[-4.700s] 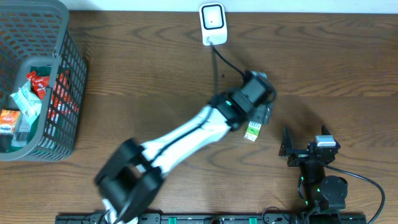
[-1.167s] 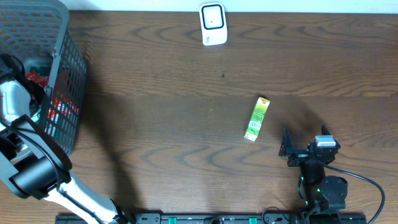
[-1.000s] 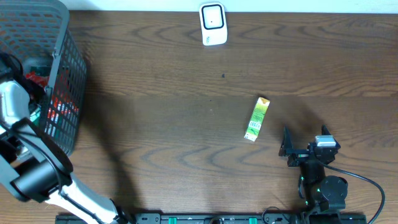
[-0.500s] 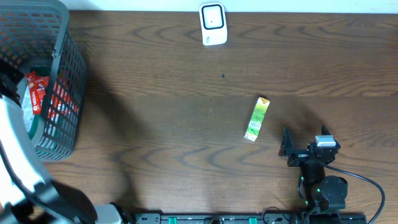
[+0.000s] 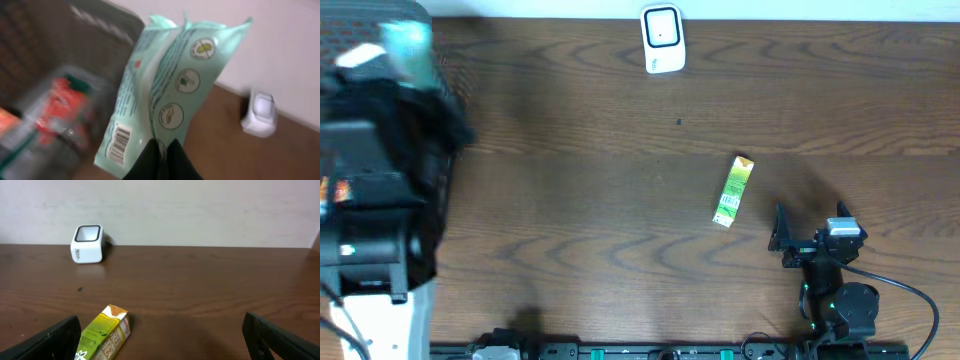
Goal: Scan the item barcode
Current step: 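Carry the wipes pack out and set it left of the carton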
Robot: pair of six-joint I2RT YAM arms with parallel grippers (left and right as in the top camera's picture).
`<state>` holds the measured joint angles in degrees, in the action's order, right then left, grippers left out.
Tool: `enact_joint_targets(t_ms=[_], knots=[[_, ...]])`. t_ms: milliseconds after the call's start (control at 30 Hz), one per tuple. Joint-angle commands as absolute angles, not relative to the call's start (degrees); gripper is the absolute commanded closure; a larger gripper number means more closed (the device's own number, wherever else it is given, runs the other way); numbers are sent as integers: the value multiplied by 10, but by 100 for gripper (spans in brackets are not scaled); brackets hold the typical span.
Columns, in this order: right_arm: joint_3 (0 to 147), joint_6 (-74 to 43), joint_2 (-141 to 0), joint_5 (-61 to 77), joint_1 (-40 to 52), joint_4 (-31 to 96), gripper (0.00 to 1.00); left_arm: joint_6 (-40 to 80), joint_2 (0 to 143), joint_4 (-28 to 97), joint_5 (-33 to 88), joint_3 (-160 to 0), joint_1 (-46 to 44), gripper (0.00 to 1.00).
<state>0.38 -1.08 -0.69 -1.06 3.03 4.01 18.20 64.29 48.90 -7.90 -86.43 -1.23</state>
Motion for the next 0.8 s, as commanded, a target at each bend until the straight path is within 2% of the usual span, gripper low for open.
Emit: enact_joint_targets(t_ms=[0,167,433,700,733,767], knots=[[3,-12,-3,-10,27,42,1,237,682,531,-86,-845,-102,93],[3,-12,-3,-10,27,42,1,288,768,540,-86,-783,-218,92],[3,-12,-3,-10,27,42,1,316,995,430,-81,-760,-364,93],[3,-12,-3,-10,27,42,1,331,1102,352,-80,-760,-436,93],[3,-12,-3,-10,27,42,1,331,1103,350,-80,-760,-441,85],[3,-12,-3,-10,27,42,1,331,1104,350,-80,-760,-445,68]])
